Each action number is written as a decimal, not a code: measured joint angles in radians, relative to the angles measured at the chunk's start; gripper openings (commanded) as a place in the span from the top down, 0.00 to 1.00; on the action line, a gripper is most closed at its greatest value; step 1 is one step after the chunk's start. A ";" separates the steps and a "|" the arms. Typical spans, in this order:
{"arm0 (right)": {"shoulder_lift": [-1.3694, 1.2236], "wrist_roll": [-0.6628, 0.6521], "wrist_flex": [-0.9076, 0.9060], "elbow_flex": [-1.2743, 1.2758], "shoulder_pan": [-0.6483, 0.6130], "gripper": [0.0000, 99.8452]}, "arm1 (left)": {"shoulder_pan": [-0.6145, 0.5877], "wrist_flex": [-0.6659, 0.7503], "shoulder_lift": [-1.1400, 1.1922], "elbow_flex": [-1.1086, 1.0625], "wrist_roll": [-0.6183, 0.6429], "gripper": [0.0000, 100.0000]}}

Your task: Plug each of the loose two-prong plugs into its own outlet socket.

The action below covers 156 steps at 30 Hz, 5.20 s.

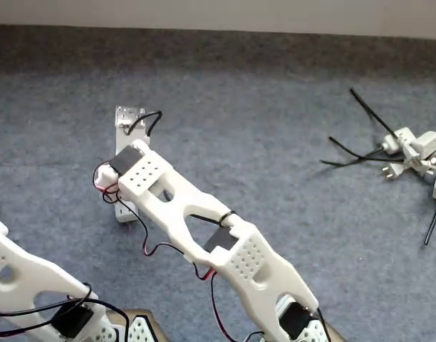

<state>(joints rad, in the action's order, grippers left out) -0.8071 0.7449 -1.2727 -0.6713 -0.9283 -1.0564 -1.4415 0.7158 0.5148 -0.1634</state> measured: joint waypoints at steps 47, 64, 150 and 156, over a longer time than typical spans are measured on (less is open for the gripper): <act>-0.210 -0.293 -0.434 -0.450 0.193 0.99 | 0.000 -0.005 0.000 0.000 0.002 0.78; -0.382 -0.595 -0.425 -0.597 0.548 0.98 | 0.002 -0.005 0.000 0.000 0.002 0.78; 0.133 -0.950 -0.318 -0.417 1.453 0.82 | 0.287 -0.160 0.000 -0.028 0.025 0.78; 0.133 -1.132 -0.118 -0.218 1.510 0.82 | 0.384 -0.192 0.000 -0.060 0.137 0.78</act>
<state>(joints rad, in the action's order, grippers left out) -0.6736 -0.3874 -1.3909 -0.8892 0.5815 -0.6728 -1.6333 0.7158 0.4549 -0.0269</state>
